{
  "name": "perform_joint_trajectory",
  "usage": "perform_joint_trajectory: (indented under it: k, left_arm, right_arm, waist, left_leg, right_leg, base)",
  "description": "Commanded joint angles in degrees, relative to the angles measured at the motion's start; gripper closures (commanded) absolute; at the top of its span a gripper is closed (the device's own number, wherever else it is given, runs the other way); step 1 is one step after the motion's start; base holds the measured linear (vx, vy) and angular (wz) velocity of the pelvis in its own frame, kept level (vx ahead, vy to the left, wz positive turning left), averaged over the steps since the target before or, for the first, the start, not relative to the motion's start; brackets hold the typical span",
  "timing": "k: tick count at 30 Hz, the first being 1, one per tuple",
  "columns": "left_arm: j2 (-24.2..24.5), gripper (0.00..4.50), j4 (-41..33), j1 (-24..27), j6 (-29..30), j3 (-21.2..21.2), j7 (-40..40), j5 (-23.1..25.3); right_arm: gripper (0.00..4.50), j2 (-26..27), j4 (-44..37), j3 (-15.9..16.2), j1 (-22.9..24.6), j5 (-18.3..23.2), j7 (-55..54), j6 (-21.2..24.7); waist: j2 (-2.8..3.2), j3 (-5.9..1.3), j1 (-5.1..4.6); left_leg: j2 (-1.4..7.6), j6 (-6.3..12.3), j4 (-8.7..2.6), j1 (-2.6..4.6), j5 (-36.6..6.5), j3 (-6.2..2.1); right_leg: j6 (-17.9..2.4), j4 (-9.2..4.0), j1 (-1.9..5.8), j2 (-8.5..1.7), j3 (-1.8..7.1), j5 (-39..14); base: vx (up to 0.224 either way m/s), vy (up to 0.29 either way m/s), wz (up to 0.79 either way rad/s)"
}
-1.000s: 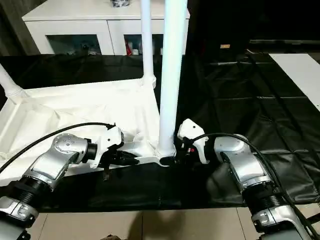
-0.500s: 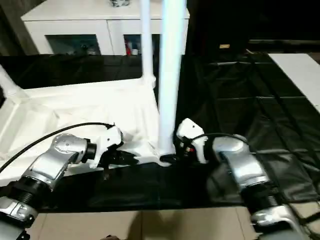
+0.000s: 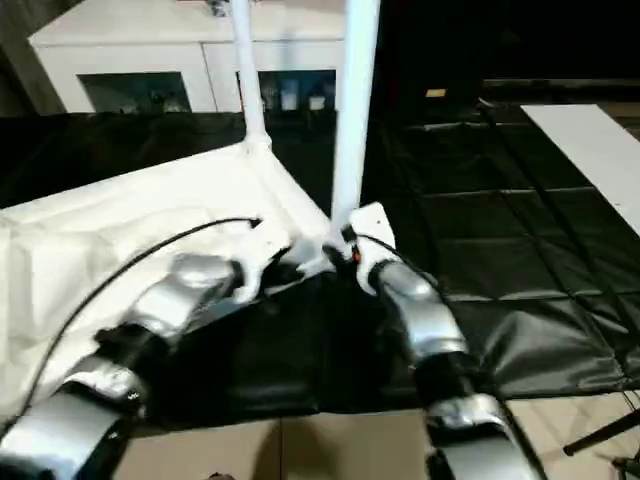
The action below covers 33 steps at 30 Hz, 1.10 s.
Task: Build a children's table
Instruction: Rotate leg to tighten
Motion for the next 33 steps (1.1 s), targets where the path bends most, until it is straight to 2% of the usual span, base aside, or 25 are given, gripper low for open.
perform_joint_trajectory:
  k: [1, 3, 4, 7, 8, 9, 10, 11, 12, 14, 17, 19, 23, 26, 29, 33]
  left_arm:
    - [-1.56, 4.5, 3.39, -1.15, -1.07, 2.72, 8.18, -0.02]
    - [-1.79, 4.5, 3.98, -1.53, -1.75, 2.58, 8.41, 0.38]
    - [-1.76, 4.5, 3.9, -1.52, -2.02, 2.39, 7.91, 0.51]
    - [-1.48, 4.5, 3.78, -1.39, -2.44, 1.86, 6.71, 0.6]
    - [-1.12, 4.5, 3.65, -1.11, -2.91, 1.57, 5.54, 0.49]
    - [-0.57, 4.5, 3.19, -0.6, -3.49, 1.16, 3.87, 0.37]
    - [0.1, 4.5, 2.62, 0.03, -4.18, 0.62, 1.76, 0.32]
    - [1.07, 4.5, 1.63, 1.01, -5.01, -0.08, -1.15, 0.15]
    - [2.12, 4.5, 0.4, 2.09, -5.54, -0.69, -3.97, -0.1]
    - [3.42, 4.5, -1.07, 3.33, -6.1, -1.32, -7.17, -0.33]
    - [6.95, 4.5, -5.76, 6.38, -6.87, -2.39, -14.54, -1.72]
    - [7.88, 4.5, -7.08, 7.13, -7.34, -2.69, -16.77, -2.37]
    - [13.38, 4.5, -15.09, 11.16, -7.22, -3.85, -29.1, -6.24]
    - [15.63, 4.5, -16.89, 11.99, -7.44, -4.39, -31.56, -5.96]
    - [16.72, 4.5, -18.12, 12.59, -6.95, -3.95, -32.85, -6.68]
    - [17.05, 4.5, -18.67, 12.96, -6.65, -3.83, -33.04, -6.68]
  right_arm:
    - [1.84, 2.16, 0.57, 3.31, -0.77, -2.5, -1.14, 0.24]
    - [1.84, 2.73, 0.22, 3.57, -0.73, -2.34, -0.73, 0.33]
    - [1.28, 3.07, -0.38, 3.01, -0.48, -1.2, 0.25, 0.46]
    - [1.07, 3.37, -1.14, 1.67, -0.21, 0.27, 0.6, 0.4]
    - [0.94, 2.91, -1.34, 1.43, -0.18, 0.65, 1.33, 0.17]
    - [0.94, 2.03, -1.47, 1.4, -0.19, 0.63, 2.04, -0.13]
    - [0.7, 0.96, -1.45, 1.42, -0.24, 0.75, 3.47, -0.62]
    - [0.66, -0.48, -1.83, 1.57, -0.01, 1.63, 6.96, -1.08]
    - [0.66, -2.2, -2.44, 1.98, 0.4, 2.25, 10.61, -1.74]
    - [0.66, -4.46, -3.43, 2.9, 1.14, 2.89, 15.47, -2.53]
    - [0.66, -10.96, -7.02, 6.43, 3.94, 2.98, 27.64, -5.41]
    - [0.66, -12.24, -8.18, 6.81, 4.66, 3.52, 30.25, -5.77]
    - [0.66, -18.05, -12.69, 7.51, 6.75, 6.91, 41.58, -6.55]
    - [0.66, -19.76, -13.46, 7.86, 6.92, 7.62, 44.64, -7.29]
    - [0.66, -20.43, -13.68, 7.84, 6.77, 8.11, 47.44, -7.74]
    - [0.66, -20.99, -14.41, 8.55, 7.18, 8.43, 49.51, -7.34]
  waist:
    - [-1.06, -4.06, -0.05]
    - [-0.97, -3.99, 0.0]
    - [-1.0, -4.0, 0.06]
    - [-0.91, -3.95, -0.02]
    - [-1.26, -3.87, -0.07]
    - [-1.17, -3.88, -0.28]
    - [-1.27, -3.87, -0.45]
    - [-1.29, -3.82, -0.43]
    - [-1.31, -3.81, -0.61]
    - [-1.32, -3.89, -0.58]
    - [-1.12, -3.85, -0.09]
    - [-1.01, -3.82, 0.26]
    - [-0.9, -3.69, 0.52]
    - [-0.74, -3.57, 0.72]
    - [-0.78, -3.53, 1.08]
    - [-0.94, -3.61, 1.52]
  left_leg:
    - [3.49, 3.89, -3.74, 1.22, -5.03, -2.04]
    - [3.56, 4.28, -3.8, 1.17, -5.71, -2.09]
    - [3.66, 4.43, -3.85, 1.23, -5.89, -2.14]
    - [3.78, 4.62, -3.92, 1.14, -6.57, -2.19]
    - [3.8, 4.61, -4.05, 1.08, -6.83, -2.23]
    - [3.84, 4.41, -4.16, 1.09, -7.33, -2.34]
    - [3.82, 4.31, -4.13, 1.16, -7.74, -2.33]
    - [3.78, 4.3, -4.08, 1.18, -8.08, -2.31]
    - [3.79, 4.59, -4.04, 0.94, -7.8, -2.25]
    - [3.79, 5.37, -3.82, 0.98, -7.02, -2.16]
    - [3.98, 6.38, -3.68, 0.92, -6.82, -2.03]
    - [4.18, 6.23, -3.77, 1.01, -7.47, -2.06]
    - [4.62, 5.18, -4.11, 1.21, -8.92, -2.09]
    - [4.56, 4.7, -4.14, 1.49, -10.47, -1.91]
    - [4.56, 3.12, -4.37, 1.59, -11.22, -2.01]
    - [4.5, 3.4, -4.26, 1.49, -9.8, -1.94]
  right_leg:
    - [-14.33, -3.74, 2.55, -4.64, 2.83, -2.37]
    - [-13.95, -3.93, 2.61, -4.71, 2.82, -3.09]
    - [-13.84, -3.91, 2.62, -4.74, 2.83, -3.1]
    - [-13.73, -3.87, 2.59, -4.75, 2.78, -3.65]
    - [-13.57, -3.93, 2.63, -4.74, 2.75, -4.01]
    - [-13.46, -3.9, 2.75, -4.79, 2.68, -4.77]
    - [-13.44, -4.05, 2.68, -4.77, 2.67, -5.28]
    - [-13.52, -4.11, 2.76, -4.83, 2.69, -5.61]
    - [-13.66, -3.97, 2.86, -4.86, 2.77, -5.15]
    - [-13.99, -3.86, 2.82, -4.86, 2.78, -3.75]
    - [-14.57, -3.68, 2.75, -4.84, 2.76, -2.93]
    - [-14.49, -3.74, 2.64, -4.78, 2.7, -3.96]
    - [-14.61, -3.61, 2.43, -4.65, 2.72, -5.29]
    - [-14.64, -3.82, 2.04, -4.47, 2.77, -7.02]
    - [-14.36, -3.88, 1.98, -4.59, 2.89, -8.28]
    - [-14.37, -3.72, 2.07, -4.72, 2.98, -6.68]
  base:
    - [0.0, 0.0, 0.0]
    - [0.0, 0.0, 0.0]
    - [0.0, 0.0, 0.0]
    - [0.0, 0.0, 0.0]
    - [0.0, 0.0, 0.0]
    - [0.0, 0.0, 0.0]
    - [0.0, 0.0, 0.0]
    - [0.0, 0.0, 0.0]
    - [0.0, 0.0, 0.0]
    - [0.0, 0.0, 0.0]
    - [0.0, 0.0, 0.0]
    - [0.0, 0.0, 0.0]
    - [0.0, 0.0, 0.0]
    - [0.0, 0.0, 0.0]
    - [0.0, 0.0, 0.0]
    - [0.0, 0.0, 0.0]
